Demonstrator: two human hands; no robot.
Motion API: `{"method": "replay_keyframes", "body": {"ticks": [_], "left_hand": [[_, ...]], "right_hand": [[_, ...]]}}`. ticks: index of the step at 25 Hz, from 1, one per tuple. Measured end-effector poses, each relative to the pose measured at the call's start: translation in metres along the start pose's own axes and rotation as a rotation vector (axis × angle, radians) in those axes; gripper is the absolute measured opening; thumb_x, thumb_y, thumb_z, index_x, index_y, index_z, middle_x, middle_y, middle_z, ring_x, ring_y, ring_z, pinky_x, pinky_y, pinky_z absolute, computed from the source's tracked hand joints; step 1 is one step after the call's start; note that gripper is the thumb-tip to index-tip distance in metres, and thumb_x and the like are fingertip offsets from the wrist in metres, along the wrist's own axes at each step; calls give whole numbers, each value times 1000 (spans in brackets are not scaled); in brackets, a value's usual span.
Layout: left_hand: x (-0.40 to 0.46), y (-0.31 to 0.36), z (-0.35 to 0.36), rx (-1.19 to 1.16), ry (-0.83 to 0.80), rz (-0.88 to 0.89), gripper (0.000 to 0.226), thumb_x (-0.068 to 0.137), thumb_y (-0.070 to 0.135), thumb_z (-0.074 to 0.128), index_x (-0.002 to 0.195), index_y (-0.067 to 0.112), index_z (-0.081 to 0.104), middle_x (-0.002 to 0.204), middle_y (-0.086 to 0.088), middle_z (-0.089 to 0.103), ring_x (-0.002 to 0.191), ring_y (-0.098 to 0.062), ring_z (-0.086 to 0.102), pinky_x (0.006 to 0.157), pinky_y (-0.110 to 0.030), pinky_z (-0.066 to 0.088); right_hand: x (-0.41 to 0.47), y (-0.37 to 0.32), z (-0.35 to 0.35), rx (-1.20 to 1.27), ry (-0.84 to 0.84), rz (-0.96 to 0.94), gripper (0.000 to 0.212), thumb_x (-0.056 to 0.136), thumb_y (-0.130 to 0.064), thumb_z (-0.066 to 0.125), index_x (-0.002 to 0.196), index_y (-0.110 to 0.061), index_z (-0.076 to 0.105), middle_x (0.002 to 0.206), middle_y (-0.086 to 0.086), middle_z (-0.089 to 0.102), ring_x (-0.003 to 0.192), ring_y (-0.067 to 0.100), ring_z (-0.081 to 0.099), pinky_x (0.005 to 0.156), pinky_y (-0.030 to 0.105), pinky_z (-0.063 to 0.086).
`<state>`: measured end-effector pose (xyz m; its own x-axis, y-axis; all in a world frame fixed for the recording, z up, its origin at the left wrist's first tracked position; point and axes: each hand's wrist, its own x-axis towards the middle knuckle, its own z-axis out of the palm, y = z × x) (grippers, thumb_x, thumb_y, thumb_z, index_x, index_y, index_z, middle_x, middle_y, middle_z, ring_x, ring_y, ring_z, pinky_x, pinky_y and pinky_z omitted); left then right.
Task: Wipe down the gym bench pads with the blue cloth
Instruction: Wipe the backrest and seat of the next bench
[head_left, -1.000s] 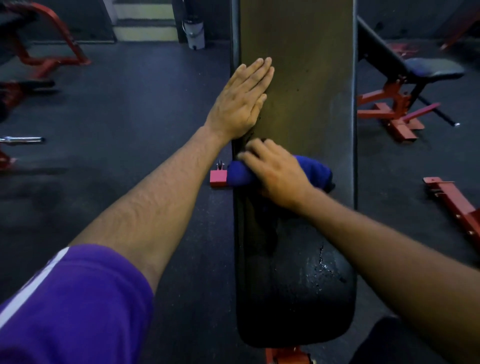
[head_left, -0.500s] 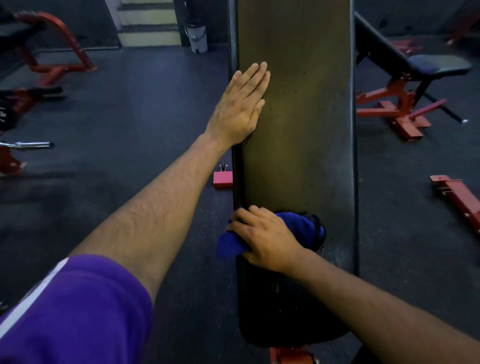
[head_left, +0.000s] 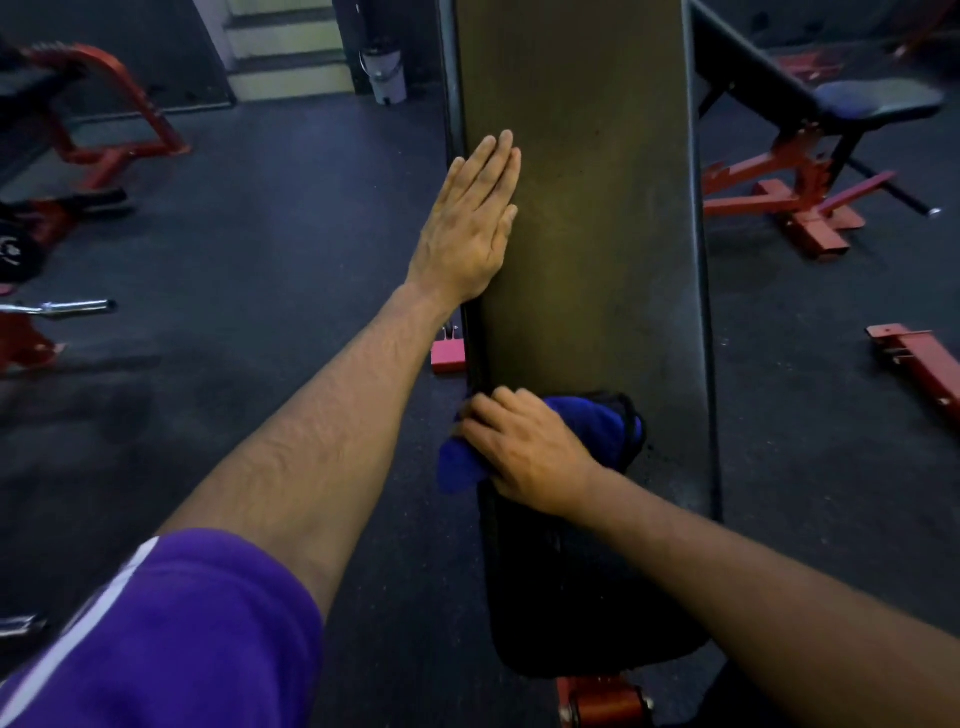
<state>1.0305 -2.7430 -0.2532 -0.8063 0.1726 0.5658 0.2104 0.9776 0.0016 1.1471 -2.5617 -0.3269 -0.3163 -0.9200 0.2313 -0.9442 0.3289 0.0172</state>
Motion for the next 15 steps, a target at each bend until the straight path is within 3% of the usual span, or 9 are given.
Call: {"method": "replay_keyframes", "body": {"ticks": [3,5,7,9,11,13,15], "left_hand": [[0,6,-12,77,7,-36,58,108,26,29,161,6,19,170,-15,13,158,-27,8,128,-36,-2],[-1,33,-19,71,98,-51,61,105,16,40,161,2,18,169,-20,12,157,-33,10,128,-41,1],[-1,76,-14,1,143,44,64,101,10,44,160,1,21,169,-20,15,157,-33,13,129,-42,4],[15,105,-6,4,76,141,65,101,16,43,161,3,20,169,-16,15,158,-28,12,128,-41,3],[52,121,5,30,10,120,65,103,23,39,162,5,16,171,-14,11,158,-25,8,128,-40,0],[84,126,17,74,-42,24,64,106,29,33,162,6,15,171,-13,10,158,-24,6,129,-41,1],[98,129,30,152,-61,-32,61,108,35,26,162,8,17,171,-13,12,158,-24,8,129,-42,3]], "right_hand": [[-9,-1,-10,266,-45,102,42,75,-17,68,117,-14,63,116,5,58,101,25,53,84,42,47],[-23,6,-27,508,39,215,43,77,-9,65,119,-14,61,116,4,57,106,22,55,91,42,47],[-47,27,-48,629,269,321,46,73,-1,62,117,-14,62,113,1,60,107,19,58,96,35,46],[-71,61,-69,686,573,481,42,74,5,61,112,-13,64,109,2,64,103,16,60,97,27,45],[-97,110,-91,712,860,717,27,86,-5,64,108,-20,62,102,-1,66,96,10,61,91,22,47],[-119,160,-109,755,1008,953,10,94,-20,62,102,-25,58,91,-12,64,83,-6,58,78,12,44],[-125,199,-113,829,1021,1046,5,98,-28,59,102,-26,56,87,-16,62,78,-13,56,69,7,39]]}}
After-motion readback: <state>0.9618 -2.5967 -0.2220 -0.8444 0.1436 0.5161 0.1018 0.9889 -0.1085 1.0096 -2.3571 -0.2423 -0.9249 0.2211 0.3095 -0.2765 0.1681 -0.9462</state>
